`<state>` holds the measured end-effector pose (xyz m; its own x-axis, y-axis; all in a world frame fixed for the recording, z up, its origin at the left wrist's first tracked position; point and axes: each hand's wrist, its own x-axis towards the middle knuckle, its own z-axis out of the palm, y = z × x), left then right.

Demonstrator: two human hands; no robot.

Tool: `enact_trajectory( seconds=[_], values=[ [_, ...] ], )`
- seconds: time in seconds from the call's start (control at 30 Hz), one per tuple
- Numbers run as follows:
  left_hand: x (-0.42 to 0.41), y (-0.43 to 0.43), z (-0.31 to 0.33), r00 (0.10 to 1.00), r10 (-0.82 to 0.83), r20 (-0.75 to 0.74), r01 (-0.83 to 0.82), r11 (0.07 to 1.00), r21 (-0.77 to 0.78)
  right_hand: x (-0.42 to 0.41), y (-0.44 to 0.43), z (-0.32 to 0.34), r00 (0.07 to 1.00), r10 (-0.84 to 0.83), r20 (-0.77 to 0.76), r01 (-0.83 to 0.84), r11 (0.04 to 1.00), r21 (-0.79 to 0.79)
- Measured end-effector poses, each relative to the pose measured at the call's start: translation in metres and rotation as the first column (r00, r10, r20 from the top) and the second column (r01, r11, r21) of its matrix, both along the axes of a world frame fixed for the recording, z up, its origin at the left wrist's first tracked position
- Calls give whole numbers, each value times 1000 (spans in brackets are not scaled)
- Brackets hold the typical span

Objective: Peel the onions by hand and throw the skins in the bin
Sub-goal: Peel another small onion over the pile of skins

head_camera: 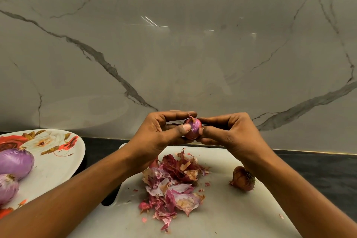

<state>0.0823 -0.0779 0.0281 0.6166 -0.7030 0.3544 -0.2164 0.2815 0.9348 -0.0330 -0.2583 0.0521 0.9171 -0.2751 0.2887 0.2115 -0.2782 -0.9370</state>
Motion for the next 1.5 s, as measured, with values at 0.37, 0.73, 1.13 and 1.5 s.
enact_trajectory(
  seconds=[0.37,0.73,1.13,1.5],
  values=[
    [0,-1,4,997,-8,-81,1,997,-82,1,0,-1,994,-94,50,92,994,51],
    [-1,-2,2,997,64,-30,-66,996,-64,-1,1,0,997,-80,15,81,997,-9],
    [2,-3,2,991,50,-125,-63,993,-101,1,-1,0,993,-117,-13,116,993,-37],
    [7,-1,2,971,-33,-236,6,993,-114,3,-4,-2,992,-115,-60,111,992,-63]
  ],
)
